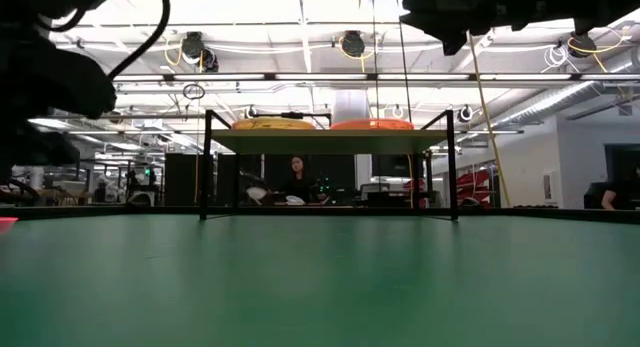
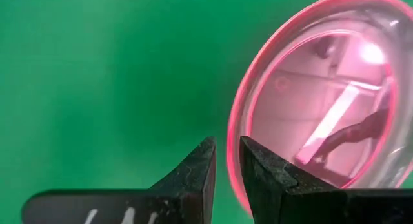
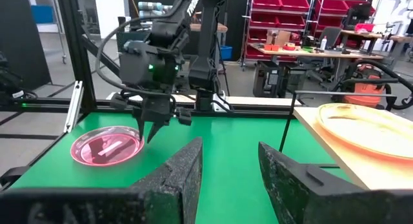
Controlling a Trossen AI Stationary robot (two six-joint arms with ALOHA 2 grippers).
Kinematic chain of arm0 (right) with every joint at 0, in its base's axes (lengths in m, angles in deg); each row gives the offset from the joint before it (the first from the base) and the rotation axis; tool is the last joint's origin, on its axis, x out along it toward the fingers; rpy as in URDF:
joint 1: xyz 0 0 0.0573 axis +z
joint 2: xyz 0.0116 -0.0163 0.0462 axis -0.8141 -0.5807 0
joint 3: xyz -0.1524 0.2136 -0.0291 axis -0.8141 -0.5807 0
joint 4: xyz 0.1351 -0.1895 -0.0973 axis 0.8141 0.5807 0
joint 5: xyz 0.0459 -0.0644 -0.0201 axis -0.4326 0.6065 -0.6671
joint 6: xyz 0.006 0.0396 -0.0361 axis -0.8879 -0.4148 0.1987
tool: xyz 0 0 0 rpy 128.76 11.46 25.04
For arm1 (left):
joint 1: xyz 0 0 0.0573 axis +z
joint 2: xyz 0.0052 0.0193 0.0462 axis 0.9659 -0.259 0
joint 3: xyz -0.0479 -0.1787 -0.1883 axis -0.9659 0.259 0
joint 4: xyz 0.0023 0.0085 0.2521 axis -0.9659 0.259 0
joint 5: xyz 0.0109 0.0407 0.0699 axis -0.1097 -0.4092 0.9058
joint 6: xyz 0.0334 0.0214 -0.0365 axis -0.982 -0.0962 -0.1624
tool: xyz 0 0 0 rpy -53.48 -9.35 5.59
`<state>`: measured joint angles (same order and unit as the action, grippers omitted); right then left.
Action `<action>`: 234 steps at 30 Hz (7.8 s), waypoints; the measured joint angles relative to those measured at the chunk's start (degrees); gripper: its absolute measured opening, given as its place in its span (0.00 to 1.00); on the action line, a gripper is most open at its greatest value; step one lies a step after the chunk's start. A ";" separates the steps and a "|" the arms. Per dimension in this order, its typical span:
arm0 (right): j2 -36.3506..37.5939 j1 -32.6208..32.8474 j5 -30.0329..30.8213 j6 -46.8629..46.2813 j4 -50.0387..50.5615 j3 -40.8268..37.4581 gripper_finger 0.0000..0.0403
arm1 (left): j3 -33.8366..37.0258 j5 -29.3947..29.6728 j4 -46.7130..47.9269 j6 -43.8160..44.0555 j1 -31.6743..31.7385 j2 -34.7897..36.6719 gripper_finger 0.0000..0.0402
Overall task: Place and stack plates onto a shelf
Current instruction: Stack the pink plate on top of the orange plate on the shelf, then return to Home Position
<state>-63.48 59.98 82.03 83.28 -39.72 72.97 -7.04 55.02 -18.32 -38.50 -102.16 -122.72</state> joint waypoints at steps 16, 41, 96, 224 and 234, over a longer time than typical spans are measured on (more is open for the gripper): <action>0.00 0.00 -0.01 0.14 -0.01 0.00 0.33 | 5.68 -3.42 -8.76 2.58 0.63 0.19 0.17; 5.36 1.33 -0.03 2.44 0.79 0.00 0.33 | -11.14 -4.46 -21.35 -19.89 28.77 0.00 0.01; 10.75 4.81 0.12 3.32 5.23 0.00 0.33 | -59.08 -0.79 -14.55 -41.09 60.53 -28.05 0.20; 48.17 4.63 11.90 2.47 12.06 -29.33 0.00 | 35.19 15.49 -44.41 -35.55 29.72 67.43 0.01; 48.17 4.64 11.88 2.47 12.07 -29.33 0.00 | 35.19 15.49 -44.41 -35.53 29.72 67.43 0.01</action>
<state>-15.31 64.61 93.91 85.75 -27.65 43.63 28.15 70.51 -62.73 -74.04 -72.45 -55.29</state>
